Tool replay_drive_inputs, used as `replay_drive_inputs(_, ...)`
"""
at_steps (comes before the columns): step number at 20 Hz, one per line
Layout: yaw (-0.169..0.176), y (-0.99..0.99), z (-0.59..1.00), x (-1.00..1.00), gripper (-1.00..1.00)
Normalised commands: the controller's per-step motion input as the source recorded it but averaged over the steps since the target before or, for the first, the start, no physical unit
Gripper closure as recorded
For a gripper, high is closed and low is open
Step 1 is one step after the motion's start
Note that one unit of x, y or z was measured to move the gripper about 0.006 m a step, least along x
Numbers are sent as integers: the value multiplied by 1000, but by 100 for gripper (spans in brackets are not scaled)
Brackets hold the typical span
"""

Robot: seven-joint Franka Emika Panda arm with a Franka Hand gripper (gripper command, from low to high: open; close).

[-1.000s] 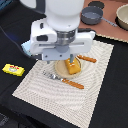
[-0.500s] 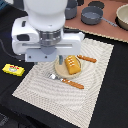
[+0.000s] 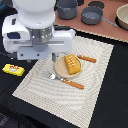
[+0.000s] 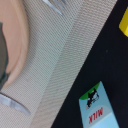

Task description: Place the bread, butter, and milk from the table onto the serving area.

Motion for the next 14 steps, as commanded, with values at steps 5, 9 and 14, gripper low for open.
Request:
replay_drive_inputs(5,61,0,-97,-747,-100)
replay_drive_inputs(9,50,0,-228,-854,-100)
replay_drive_inputs(14,50,0,-263,-889,-100)
